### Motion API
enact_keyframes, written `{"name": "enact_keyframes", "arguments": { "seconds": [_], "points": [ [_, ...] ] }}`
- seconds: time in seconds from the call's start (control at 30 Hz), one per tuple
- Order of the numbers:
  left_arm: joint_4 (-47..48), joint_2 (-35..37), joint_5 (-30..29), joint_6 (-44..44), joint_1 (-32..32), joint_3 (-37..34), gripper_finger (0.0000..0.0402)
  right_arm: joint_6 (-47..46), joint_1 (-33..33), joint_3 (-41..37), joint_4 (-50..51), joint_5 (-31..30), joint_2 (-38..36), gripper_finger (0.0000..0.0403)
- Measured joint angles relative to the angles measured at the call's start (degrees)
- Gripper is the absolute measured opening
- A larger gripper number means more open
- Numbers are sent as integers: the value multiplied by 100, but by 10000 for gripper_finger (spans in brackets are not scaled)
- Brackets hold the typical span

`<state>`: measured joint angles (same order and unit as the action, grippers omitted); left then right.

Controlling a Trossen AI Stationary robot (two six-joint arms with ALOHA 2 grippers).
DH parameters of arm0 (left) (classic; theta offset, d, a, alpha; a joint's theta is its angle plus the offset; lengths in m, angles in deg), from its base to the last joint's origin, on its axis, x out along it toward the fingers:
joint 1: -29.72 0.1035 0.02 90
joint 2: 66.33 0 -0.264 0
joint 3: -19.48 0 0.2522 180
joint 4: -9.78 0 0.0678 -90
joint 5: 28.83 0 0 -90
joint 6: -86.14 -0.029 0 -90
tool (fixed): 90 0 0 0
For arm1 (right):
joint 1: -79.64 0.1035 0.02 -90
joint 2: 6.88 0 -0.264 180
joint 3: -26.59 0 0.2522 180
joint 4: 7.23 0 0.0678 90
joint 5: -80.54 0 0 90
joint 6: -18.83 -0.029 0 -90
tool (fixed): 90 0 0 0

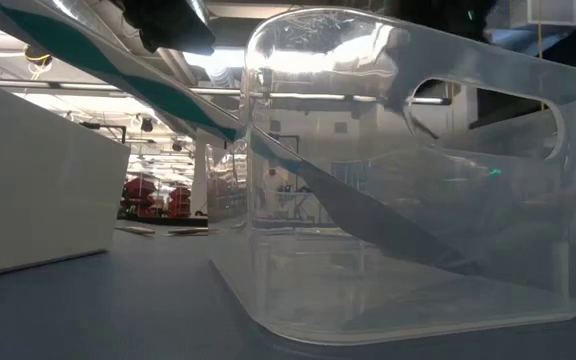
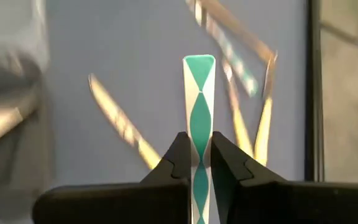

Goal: Sort silverware by color (type)
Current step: Put the blue patterned table knife into the transparent bin

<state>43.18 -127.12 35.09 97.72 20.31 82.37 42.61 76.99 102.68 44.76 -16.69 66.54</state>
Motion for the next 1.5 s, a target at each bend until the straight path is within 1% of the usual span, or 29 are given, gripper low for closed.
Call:
{"name": "enact_keyframes", "arguments": {
  "seconds": [0.13,0.23,0.4,0.73,0.93,1.0,1.07,1.33,1.5],
  "points": [
    [0,2,0,0,2,0,149,-125,7,423,-481,823,-5,19],
    [0,1,0,-10,2,0,149,-438,76,518,-1023,1423,-5,19],
    [0,0,0,-11,1,0,149,-822,408,518,-1674,1707,0,19],
    [7,0,0,-10,1,0,149,-2259,1102,518,-2933,1738,362,19],
    [14,0,0,-9,0,1,149,-3269,1378,512,-3577,1743,775,19],
    [22,0,0,-9,0,0,149,-3530,1462,515,-3654,1735,909,19],
    [24,0,0,-9,0,0,149,-3708,1533,512,-3842,1752,1094,19],
    [28,0,0,2,0,0,149,-4155,1845,514,-4021,1737,1804,19],
    [35,0,0,4,0,0,149,-4368,1897,512,-4053,1743,2170,19]
  ]
}}
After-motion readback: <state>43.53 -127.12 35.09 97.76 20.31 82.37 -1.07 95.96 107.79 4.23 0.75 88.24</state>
